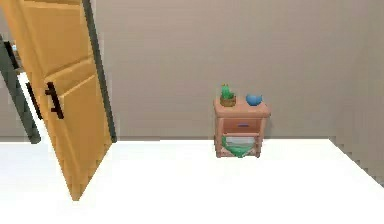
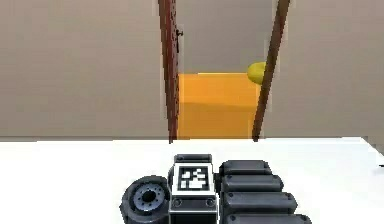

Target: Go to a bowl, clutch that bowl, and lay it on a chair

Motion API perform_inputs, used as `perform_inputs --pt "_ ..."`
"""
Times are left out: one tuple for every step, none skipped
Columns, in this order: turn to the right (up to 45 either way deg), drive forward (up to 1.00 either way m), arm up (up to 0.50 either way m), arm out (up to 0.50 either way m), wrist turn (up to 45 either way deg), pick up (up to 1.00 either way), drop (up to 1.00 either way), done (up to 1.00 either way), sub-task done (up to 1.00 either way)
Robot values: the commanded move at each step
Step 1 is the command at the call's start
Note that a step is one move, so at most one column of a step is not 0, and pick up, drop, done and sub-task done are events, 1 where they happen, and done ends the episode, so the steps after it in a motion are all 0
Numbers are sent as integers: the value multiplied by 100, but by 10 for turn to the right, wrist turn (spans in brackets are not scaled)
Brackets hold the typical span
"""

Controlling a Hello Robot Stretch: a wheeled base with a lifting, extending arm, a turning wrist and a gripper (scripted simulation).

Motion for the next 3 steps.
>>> perform_inputs --pt "-450 0 0 0 0 0 0 0 0" --pt "0 95 0 0 0 0 0 0 0" --pt "450 0 0 0 0 0 0 0 0"
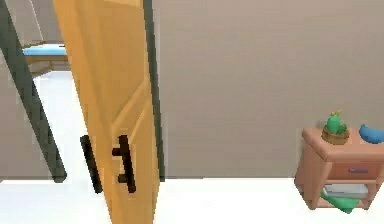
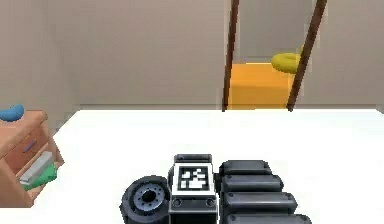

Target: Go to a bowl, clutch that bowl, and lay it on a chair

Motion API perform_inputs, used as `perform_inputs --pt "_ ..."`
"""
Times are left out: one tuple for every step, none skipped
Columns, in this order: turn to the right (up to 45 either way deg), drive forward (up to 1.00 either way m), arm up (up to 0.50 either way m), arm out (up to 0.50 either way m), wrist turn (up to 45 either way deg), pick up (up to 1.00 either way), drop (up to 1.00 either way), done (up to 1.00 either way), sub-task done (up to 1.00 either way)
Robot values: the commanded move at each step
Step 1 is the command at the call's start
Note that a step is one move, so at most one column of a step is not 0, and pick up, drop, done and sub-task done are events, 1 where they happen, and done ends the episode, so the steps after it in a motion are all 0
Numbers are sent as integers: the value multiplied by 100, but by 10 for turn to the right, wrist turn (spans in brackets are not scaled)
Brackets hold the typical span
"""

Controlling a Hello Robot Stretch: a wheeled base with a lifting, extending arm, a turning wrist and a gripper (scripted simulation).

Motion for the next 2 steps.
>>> perform_inputs --pt "270 0 0 0 0 0 0 0 0" --pt "-450 0 0 0 0 0 0 0 0"
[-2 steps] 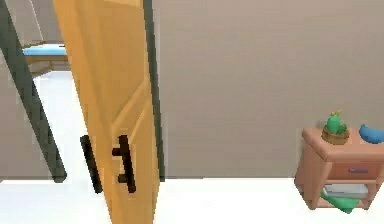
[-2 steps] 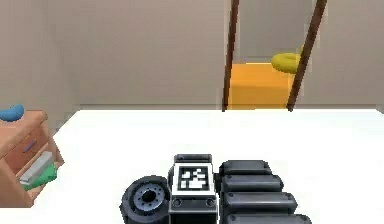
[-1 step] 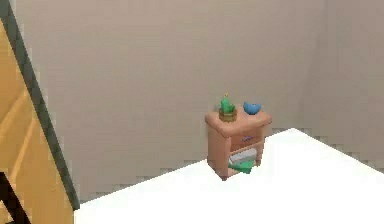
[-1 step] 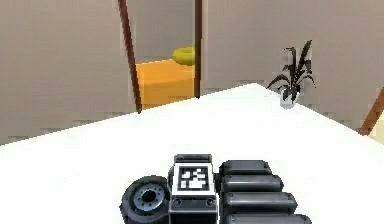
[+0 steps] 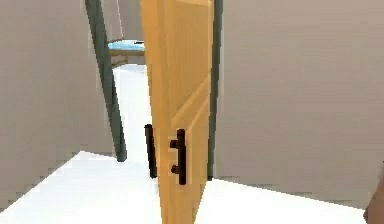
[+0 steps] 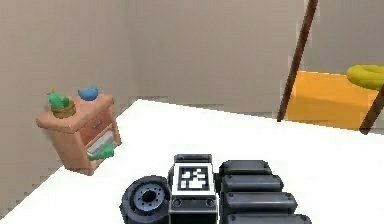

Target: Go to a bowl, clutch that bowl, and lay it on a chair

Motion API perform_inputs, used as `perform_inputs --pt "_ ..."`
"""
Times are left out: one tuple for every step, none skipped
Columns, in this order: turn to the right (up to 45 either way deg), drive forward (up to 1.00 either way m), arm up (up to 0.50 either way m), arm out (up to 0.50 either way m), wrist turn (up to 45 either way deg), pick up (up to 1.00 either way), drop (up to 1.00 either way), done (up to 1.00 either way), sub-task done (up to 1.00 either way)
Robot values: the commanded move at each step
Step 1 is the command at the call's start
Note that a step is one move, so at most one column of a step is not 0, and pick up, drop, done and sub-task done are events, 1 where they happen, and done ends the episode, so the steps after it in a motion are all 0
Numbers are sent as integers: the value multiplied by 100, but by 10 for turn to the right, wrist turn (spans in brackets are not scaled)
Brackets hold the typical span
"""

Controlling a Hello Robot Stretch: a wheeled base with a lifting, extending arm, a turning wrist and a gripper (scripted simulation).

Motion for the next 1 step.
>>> perform_inputs --pt "-330 0 0 0 0 0 0 0 0"
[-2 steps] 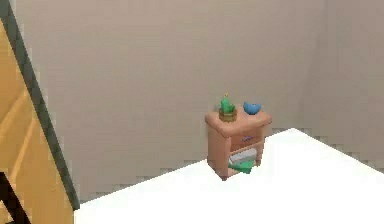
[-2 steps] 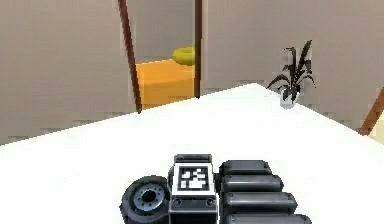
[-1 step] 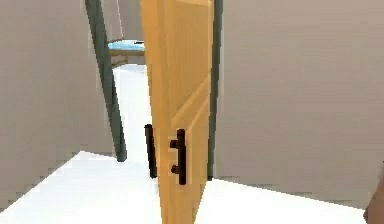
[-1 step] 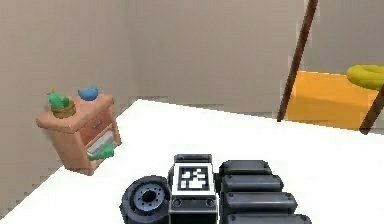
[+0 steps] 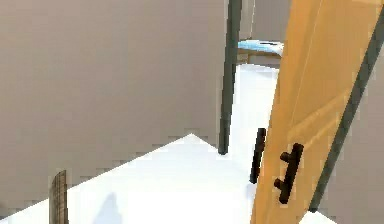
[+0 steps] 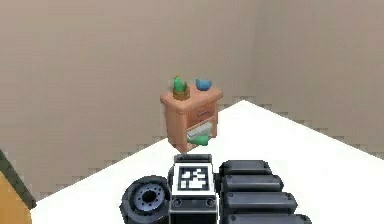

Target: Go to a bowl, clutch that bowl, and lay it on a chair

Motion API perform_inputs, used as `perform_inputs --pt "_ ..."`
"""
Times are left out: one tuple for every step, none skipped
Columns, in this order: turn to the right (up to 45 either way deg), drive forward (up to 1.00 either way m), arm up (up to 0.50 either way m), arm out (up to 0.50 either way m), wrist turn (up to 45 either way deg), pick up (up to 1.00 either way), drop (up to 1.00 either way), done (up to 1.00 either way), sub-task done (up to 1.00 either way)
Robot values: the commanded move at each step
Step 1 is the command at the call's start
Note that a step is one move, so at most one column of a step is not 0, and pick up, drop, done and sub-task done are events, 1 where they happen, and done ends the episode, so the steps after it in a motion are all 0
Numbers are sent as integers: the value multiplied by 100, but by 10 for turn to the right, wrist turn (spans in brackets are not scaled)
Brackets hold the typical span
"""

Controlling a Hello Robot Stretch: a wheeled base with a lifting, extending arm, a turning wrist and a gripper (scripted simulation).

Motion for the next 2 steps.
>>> perform_inputs --pt "450 0 0 0 0 0 0 0 0" --pt "390 0 0 0 0 0 0 0 0"
